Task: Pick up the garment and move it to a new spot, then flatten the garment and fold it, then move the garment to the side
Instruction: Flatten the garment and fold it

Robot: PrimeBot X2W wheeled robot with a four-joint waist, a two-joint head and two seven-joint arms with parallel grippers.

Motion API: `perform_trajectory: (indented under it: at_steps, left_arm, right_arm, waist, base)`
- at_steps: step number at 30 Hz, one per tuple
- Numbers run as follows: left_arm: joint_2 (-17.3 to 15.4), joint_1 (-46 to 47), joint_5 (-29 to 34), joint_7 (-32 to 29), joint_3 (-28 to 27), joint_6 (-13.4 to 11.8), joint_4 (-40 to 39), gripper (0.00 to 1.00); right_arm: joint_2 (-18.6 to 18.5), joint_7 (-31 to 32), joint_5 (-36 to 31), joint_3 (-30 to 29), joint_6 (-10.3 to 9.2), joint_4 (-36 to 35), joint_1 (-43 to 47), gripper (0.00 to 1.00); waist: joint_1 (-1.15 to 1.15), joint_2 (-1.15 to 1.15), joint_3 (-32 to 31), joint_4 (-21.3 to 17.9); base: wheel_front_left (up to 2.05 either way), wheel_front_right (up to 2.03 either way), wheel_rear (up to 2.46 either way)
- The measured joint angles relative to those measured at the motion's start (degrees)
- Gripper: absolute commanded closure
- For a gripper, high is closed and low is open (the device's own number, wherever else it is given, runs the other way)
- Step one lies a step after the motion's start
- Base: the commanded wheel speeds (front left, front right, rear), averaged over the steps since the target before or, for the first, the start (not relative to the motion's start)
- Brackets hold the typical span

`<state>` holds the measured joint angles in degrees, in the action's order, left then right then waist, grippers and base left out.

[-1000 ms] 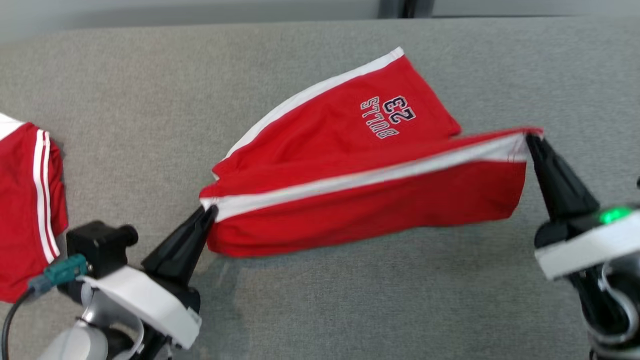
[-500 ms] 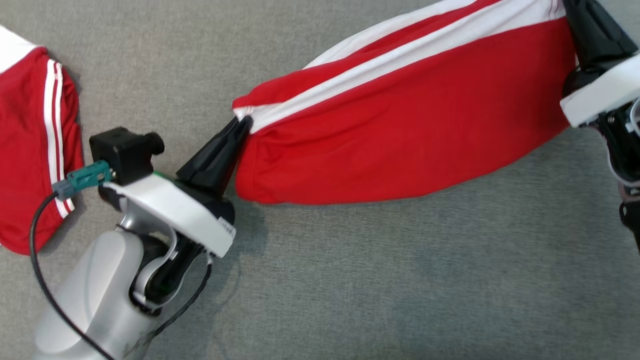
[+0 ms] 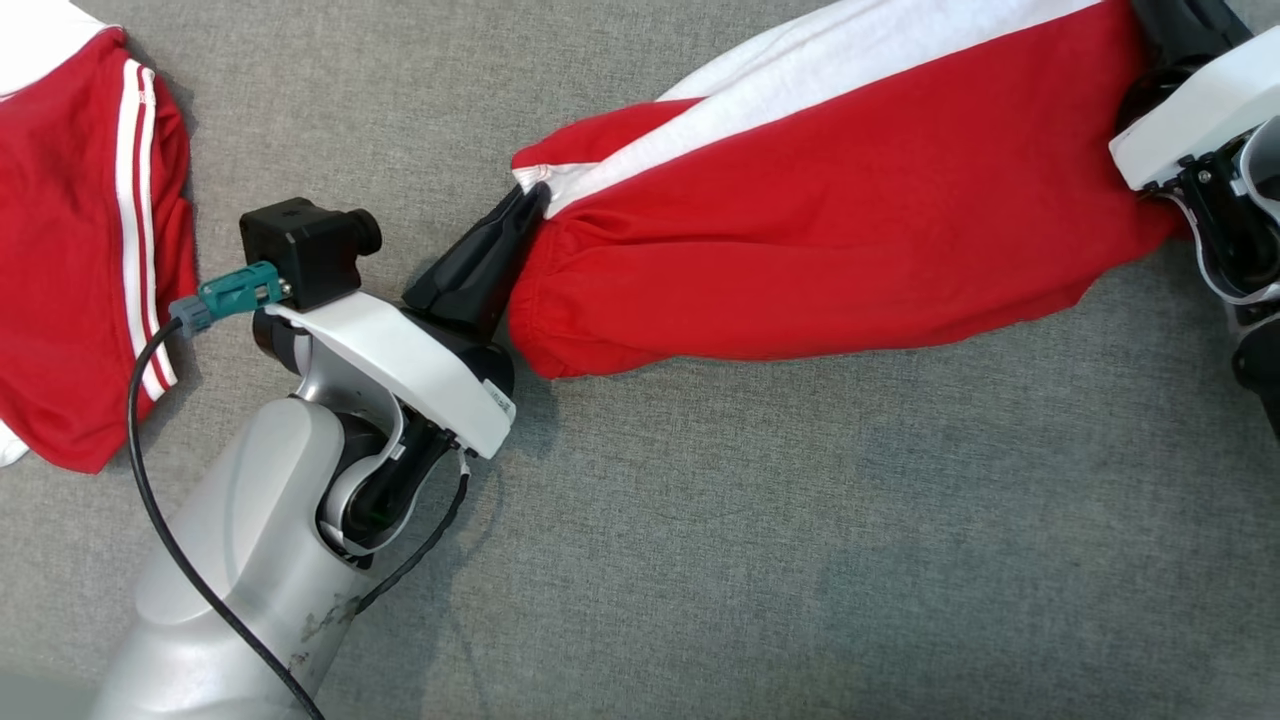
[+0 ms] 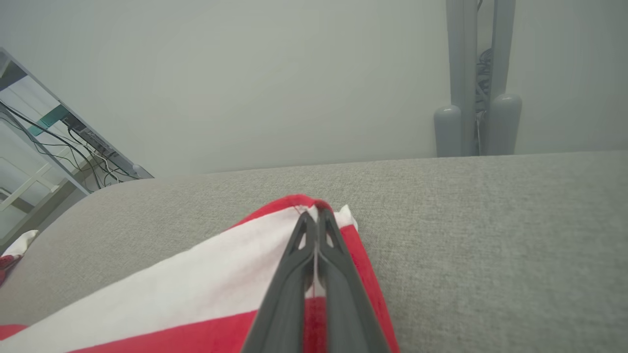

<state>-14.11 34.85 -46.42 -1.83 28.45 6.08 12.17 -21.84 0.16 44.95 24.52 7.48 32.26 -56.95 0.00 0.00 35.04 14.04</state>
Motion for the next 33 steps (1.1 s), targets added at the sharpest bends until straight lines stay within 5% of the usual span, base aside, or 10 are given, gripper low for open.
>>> perform_trajectory:
  at_steps: [1, 2, 11, 20, 33]
  left_arm:
    - [0.0, 0.0, 0.0, 0.4, -0.1, 0.0, 0.3, 0.0]
    - [0.0, 0.0, 0.0, 1.1, -0.4, 0.0, 0.6, 0.0]
    - [0.3, -5.2, 0.8, 10.1, -5.1, -5.3, -1.3, 0.0]
    - [-1.0, -11.7, 6.0, 16.1, -11.3, -12.4, -9.0, 0.0]
    - [-3.3, -19.6, 17.4, 16.7, -17.0, -13.2, -13.5, 0.0]
  right_arm:
    - [0.0, -0.7, 0.7, 0.6, 0.0, 0.3, 0.0, 0.13]
    - [0.0, -1.6, 1.0, 1.4, 0.0, 0.5, 0.0, 0.0]
    - [0.3, -12.7, 2.3, 2.7, 0.0, 0.2, 4.8, 0.0]
    - [3.6, -15.2, -11.4, -9.6, 0.0, -10.8, 15.1, 0.0]
    - [11.5, -14.7, -28.5, -19.1, 0.01, -23.5, 36.4, 0.0]
  waist:
    - [0.0, 0.0, -0.1, -0.1]
    - [0.0, 0.0, -0.3, -0.3]
    - [0.0, 0.0, -3.9, -2.6]
    - [0.0, 0.0, -8.0, -6.9]
    - [0.0, 0.0, -14.2, -10.7]
  base:
    - [0.0, 0.0, 0.0]
    - [0.0, 0.0, 0.0]
    - [0.0, 0.0, 0.0]
    - [0.0, 0.0, 0.0]
    - [0.0, 0.0, 0.0]
